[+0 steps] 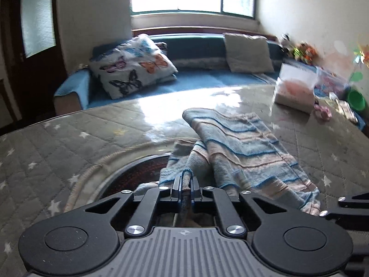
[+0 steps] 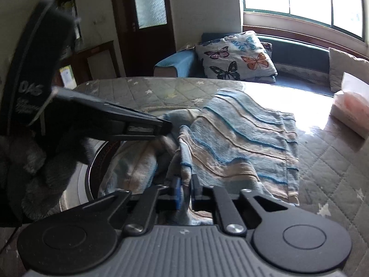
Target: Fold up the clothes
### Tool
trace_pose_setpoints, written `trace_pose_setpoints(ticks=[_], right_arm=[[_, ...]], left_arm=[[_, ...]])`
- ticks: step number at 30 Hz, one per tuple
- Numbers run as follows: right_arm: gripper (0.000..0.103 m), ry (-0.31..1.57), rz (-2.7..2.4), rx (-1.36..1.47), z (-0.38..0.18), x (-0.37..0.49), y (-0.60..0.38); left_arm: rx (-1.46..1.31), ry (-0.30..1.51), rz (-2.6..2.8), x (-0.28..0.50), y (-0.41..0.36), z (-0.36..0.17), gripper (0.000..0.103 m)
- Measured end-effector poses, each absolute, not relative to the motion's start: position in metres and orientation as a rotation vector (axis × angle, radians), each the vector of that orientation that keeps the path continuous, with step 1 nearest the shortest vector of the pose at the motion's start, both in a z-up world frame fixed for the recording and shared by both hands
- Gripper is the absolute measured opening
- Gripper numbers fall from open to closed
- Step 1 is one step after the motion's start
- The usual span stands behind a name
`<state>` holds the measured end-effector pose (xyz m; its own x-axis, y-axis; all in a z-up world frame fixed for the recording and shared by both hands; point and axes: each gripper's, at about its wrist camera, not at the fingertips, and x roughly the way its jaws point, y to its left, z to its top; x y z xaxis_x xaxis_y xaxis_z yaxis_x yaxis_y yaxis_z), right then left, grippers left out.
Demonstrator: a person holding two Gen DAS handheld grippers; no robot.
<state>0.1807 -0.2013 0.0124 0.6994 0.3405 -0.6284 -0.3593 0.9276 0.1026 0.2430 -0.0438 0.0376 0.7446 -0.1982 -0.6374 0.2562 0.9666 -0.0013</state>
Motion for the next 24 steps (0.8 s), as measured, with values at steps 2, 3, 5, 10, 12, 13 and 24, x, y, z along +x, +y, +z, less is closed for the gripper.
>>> trace_pose_setpoints(ticks=[2,3,5,10,12,13,24], right_arm=[[0.005,0.679,0.367,-0.008,0.017,0.175,-0.21],[0.005,0.671,0.357,0.004,0.02,0.172,-0.215],[0.004,0.648,0.324,0.024,0.027,0.163,-0.229],[0.004,0.604,0.245,0.061,0.041,0.134,-0.261],[0.004,0.592,0.209,0.08,0.044,0.121,-0.276],[0.004,0.586,0.192,0.088,0.046,0.114,-0.283],[0.004,0.652,0.022,0.148,0.022,0.043,-0.336]], left_arm=[[0.057,0.672,-0.222,0.234,-0.034,0.046,0.008],[0.043,0.662,-0.212,0.228,-0.029,0.05,0.007],[0.027,0.636,-0.179,0.214,-0.018,0.059,0.007],[-0.011,0.583,-0.078,0.172,0.017,0.075,0.007],[-0.03,0.572,-0.033,0.152,0.033,0.079,0.007],[-0.04,0.568,-0.008,0.141,0.042,0.079,0.007],[-0.149,0.682,0.124,0.037,0.103,0.048,0.007]])
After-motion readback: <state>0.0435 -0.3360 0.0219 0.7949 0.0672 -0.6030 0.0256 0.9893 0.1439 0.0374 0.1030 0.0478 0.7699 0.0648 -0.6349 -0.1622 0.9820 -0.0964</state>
